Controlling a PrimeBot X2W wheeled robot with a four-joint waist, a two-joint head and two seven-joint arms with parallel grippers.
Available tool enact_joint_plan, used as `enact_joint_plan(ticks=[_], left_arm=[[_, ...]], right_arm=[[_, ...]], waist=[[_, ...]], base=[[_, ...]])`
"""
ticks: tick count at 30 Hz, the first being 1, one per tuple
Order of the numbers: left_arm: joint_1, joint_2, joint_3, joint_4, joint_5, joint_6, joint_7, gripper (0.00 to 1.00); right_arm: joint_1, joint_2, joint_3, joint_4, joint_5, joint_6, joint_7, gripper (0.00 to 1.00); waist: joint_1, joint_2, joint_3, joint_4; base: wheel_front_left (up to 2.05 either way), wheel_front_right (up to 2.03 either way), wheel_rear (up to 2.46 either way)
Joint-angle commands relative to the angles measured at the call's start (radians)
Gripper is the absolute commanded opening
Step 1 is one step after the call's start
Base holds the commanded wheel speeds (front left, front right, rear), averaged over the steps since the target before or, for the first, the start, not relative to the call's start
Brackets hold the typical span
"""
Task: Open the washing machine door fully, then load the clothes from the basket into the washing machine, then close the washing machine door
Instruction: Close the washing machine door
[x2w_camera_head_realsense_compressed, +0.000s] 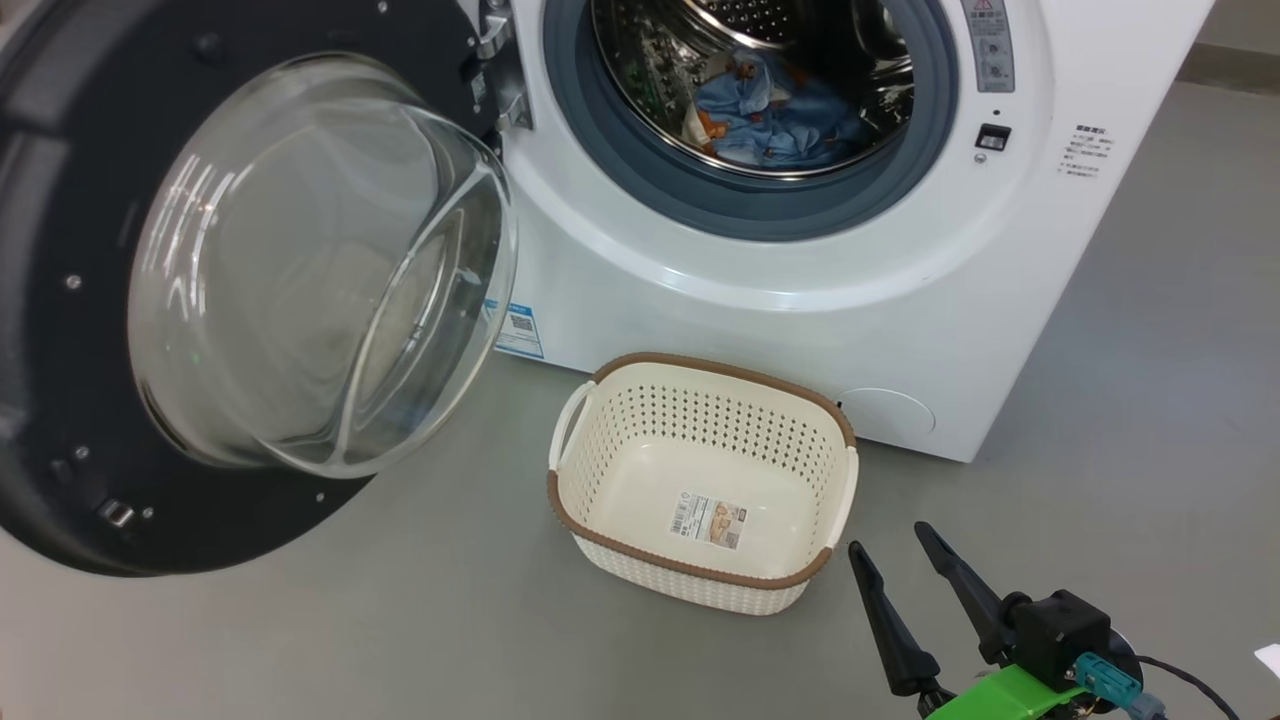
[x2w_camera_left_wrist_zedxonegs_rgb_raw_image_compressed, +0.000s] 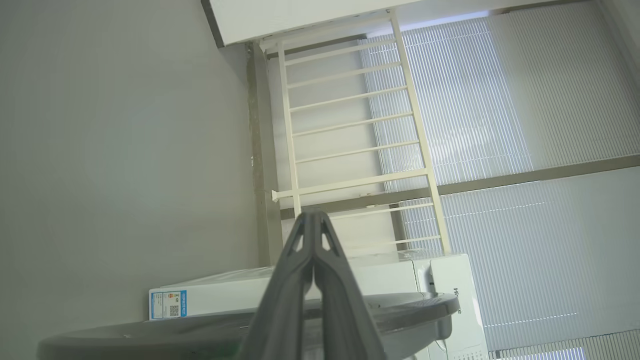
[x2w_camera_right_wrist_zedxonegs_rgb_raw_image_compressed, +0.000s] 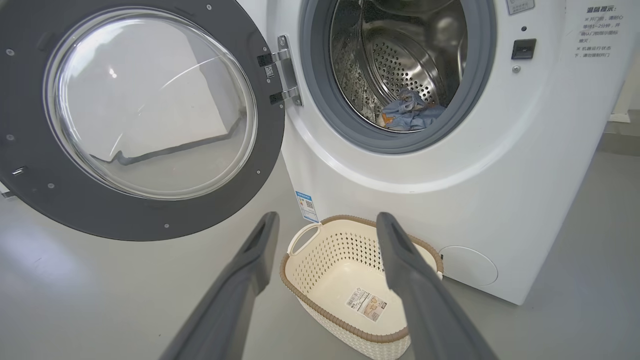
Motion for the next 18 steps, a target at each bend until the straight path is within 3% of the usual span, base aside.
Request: enact_joint_plan(ticks=[1, 18], left_arm=[[-0.038, 0.063, 0.013, -0.022, -0.006, -0.007, 0.014, 0.0], [-0.068, 0.058, -0.012, -0.008, -0.015, -0.036, 0.054, 0.0]], right_arm=[[-0.035, -0.003, 0.024, -0.029, -0.008, 0.003, -0.002, 1.0], [-0.047, -0.017, 0.018, -0.048, -0.005, 0.003, 0.014, 1.0]], waist=[[0.0, -0.0001, 0.008, -0.01], [0.0, -0.0001, 0.056, -0.064]], base=[[0.0, 0.0, 0.0], [0.0, 0.0, 0.0]])
